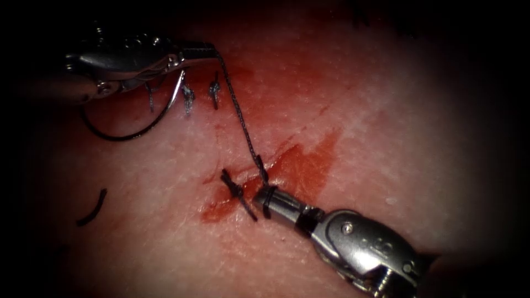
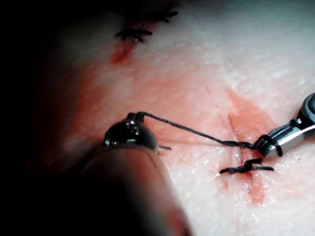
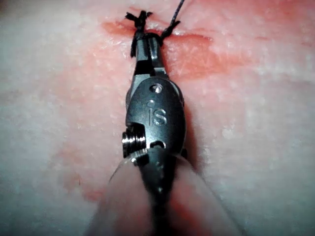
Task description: Wound Closure
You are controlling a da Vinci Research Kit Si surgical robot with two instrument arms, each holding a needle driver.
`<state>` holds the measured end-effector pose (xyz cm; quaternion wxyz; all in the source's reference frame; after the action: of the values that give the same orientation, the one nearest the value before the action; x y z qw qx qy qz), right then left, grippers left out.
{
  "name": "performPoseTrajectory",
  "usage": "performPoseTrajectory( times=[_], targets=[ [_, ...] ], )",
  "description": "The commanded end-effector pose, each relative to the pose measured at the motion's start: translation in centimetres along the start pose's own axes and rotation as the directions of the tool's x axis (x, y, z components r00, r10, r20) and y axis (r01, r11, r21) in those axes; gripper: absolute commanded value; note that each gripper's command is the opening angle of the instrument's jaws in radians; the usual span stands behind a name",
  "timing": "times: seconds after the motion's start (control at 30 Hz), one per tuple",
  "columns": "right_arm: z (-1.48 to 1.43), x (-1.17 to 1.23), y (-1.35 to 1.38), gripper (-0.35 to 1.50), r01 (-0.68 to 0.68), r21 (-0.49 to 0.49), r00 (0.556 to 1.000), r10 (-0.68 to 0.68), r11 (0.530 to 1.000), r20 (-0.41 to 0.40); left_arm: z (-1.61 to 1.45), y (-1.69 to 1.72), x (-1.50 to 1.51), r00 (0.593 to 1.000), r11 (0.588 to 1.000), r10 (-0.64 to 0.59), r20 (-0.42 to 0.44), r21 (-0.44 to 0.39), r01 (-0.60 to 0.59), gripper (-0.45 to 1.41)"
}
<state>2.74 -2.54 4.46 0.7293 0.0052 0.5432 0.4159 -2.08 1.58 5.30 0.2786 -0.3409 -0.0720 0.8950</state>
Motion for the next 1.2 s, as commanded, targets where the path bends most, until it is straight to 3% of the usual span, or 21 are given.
performPoseTrajectory(
  times=[0.03, 0.37, 0.53, 0.9, 1.2],
  targets=[
    [0.05, -0.03, -0.01, -0.35, 0.027, -0.006, 1.000, -0.027, 1.000, -0.003, 0.08, 0.01, 0.00, 1.000, 1.000, -0.003, -0.002, 0.002, 0.003, -0.45],
    [0.06, -0.01, 0.00, -0.35, 0.224, -0.048, 0.975, -0.224, 0.973, -0.002, -0.03, -0.26, 0.19, 0.998, 0.994, -0.015, -0.064, 0.103, 0.021, -0.45],
    [0.04, 0.00, -0.03, -0.35, 0.313, -0.039, 0.950, -0.312, 0.949, 0.020, -0.02, -0.38, 0.22, 0.999, 0.987, -0.020, -0.049, 0.158, 0.028, -0.45],
    [-0.08, -0.01, -0.15, -0.35, 0.359, -0.024, 0.933, -0.358, 0.933, 0.016, -0.05, -0.60, 0.18, 0.995, 0.971, -0.024, -0.092, 0.235, 0.045, -0.45],
    [-0.47, -0.05, -0.28, -0.35, 0.365, 0.004, 0.931, -0.365, 0.931, 0.000, -0.07, -0.71, 0.10, 0.997, 0.964, 0.008, -0.080, 0.267, 0.014, -0.45]
  ],
)
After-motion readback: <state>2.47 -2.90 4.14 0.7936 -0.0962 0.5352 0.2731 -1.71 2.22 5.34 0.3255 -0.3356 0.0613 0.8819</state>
